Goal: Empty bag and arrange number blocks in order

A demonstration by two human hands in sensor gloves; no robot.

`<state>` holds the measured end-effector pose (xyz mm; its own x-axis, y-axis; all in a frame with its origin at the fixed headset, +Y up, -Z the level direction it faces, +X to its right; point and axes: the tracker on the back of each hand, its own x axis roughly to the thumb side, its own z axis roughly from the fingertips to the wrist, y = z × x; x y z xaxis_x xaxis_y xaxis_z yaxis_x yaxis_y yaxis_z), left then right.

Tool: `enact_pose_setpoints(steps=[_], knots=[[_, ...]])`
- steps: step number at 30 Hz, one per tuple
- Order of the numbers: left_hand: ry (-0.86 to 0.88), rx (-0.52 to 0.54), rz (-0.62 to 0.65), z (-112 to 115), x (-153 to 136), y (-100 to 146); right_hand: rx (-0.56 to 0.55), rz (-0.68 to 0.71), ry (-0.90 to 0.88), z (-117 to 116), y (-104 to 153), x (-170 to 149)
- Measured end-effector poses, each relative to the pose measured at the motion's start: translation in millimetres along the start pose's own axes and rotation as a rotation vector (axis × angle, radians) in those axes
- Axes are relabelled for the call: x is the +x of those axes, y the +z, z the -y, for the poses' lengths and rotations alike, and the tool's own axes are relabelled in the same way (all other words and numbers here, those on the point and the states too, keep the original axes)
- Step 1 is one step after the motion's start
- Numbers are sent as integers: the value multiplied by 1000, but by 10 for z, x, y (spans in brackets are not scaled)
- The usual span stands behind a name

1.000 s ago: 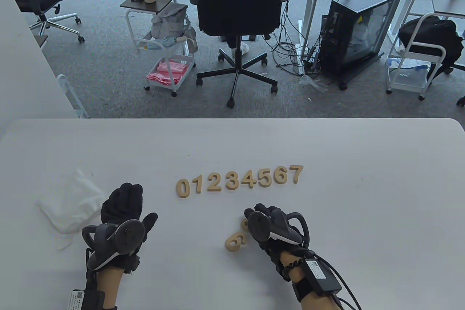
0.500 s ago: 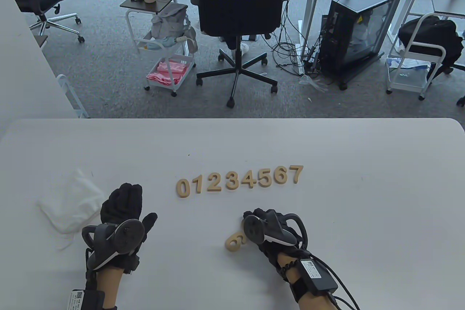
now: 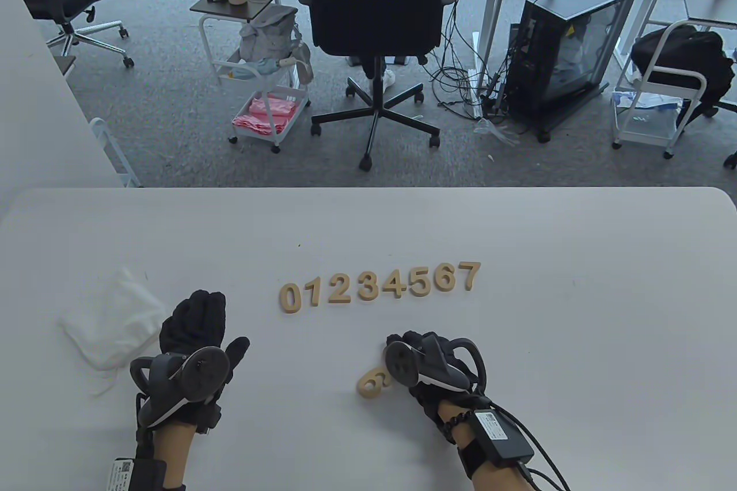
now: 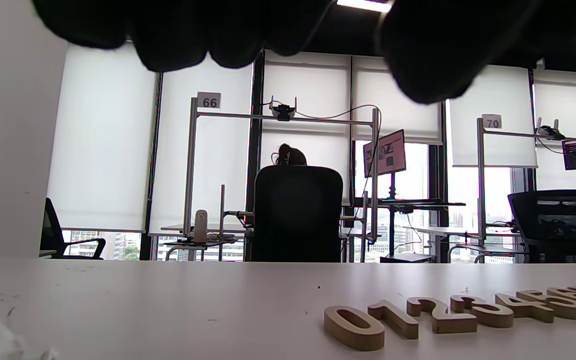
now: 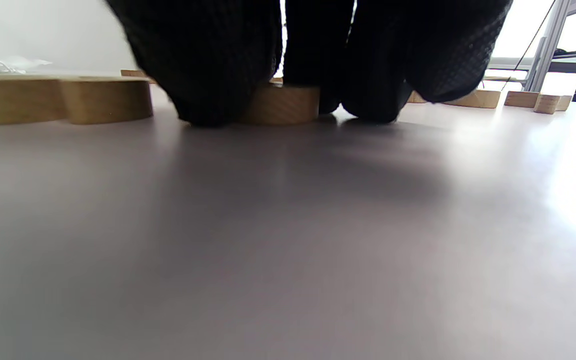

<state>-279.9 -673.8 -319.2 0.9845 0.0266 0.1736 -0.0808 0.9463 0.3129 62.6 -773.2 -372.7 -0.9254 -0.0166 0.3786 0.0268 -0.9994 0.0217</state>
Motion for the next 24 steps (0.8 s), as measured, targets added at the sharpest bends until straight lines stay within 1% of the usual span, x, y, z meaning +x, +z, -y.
enact_pose_setpoints(steps=[9, 11, 14, 18, 21, 24], knots=[[-1, 4, 0, -6, -1, -2, 1, -15, -84, -1, 0, -77], [-1, 4, 0, -6, -2, -2, -5, -33, -144, 12, 4, -121], [-2, 4, 0, -7, -2, -3, -24, -50, -178, 54, 20, -181], [-1, 6, 0, -11, -6, -3, -72, -84, -221, 163, 68, -300], [-3, 8, -1, -14, -7, -4, -136, -125, -261, 296, 136, -450], [-3, 8, -2, -14, -12, -5, -197, -183, -298, 427, 214, -679]])
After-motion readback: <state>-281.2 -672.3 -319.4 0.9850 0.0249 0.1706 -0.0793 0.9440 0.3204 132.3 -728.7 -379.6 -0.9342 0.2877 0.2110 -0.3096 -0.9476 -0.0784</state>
